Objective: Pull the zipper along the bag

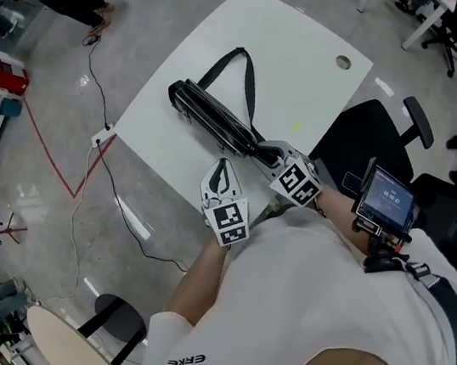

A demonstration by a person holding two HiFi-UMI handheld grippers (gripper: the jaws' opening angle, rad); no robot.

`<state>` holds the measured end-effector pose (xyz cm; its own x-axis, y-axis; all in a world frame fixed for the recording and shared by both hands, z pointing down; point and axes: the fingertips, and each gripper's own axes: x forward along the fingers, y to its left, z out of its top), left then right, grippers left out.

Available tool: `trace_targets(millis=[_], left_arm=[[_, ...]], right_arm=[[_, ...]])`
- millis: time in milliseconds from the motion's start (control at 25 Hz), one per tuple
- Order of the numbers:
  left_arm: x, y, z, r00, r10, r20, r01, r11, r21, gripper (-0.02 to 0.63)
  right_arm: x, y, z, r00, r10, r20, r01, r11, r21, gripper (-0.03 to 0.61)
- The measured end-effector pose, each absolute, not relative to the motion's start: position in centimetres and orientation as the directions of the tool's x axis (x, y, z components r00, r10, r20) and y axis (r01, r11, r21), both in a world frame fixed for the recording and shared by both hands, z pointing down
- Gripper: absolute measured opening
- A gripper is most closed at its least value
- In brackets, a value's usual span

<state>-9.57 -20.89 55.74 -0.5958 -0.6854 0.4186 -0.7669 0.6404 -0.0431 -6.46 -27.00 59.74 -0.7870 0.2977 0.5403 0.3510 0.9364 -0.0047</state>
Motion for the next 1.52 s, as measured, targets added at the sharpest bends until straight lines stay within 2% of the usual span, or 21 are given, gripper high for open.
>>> trace_targets(millis=[200,240,760,1200,1520], left_arm=[[-10.3,-21.3,55.8,-0.597,-0.682,0.423,-0.766,0.641,-0.049,0.003],[-10.4,-21.3,55.8,-0.598,-0.681,0.423,-0.766,0.641,-0.05,0.003],[-10.3,-21.2,55.6,-0.601,-0.687,0.408,-0.766,0.641,-0.047,0.003],[-11.0,-21.4,54.1,-0.622,-0.692,0.368,-0.761,0.645,-0.074,0.003],[-11.0,-21.4,54.0,-0.625,-0.687,0.369,-0.759,0.645,-0.086,0.003]], right_arm=[[-6.5,-27.2,60.1,-0.788,0.279,0.549,0.371,0.927,0.06,0.072],[-6.5,-27.3,60.1,-0.787,0.275,0.552,0.369,0.927,0.065,0.052],[-5.5,-26.8,57.8,-0.822,0.287,0.492,0.332,0.943,0.004,0.052],[-6.1,-26.9,56.2,-0.833,0.324,0.447,0.278,0.946,-0.168,0.052],[-6.2,-27.0,56.1,-0.847,0.362,0.389,0.177,0.883,-0.436,0.052]])
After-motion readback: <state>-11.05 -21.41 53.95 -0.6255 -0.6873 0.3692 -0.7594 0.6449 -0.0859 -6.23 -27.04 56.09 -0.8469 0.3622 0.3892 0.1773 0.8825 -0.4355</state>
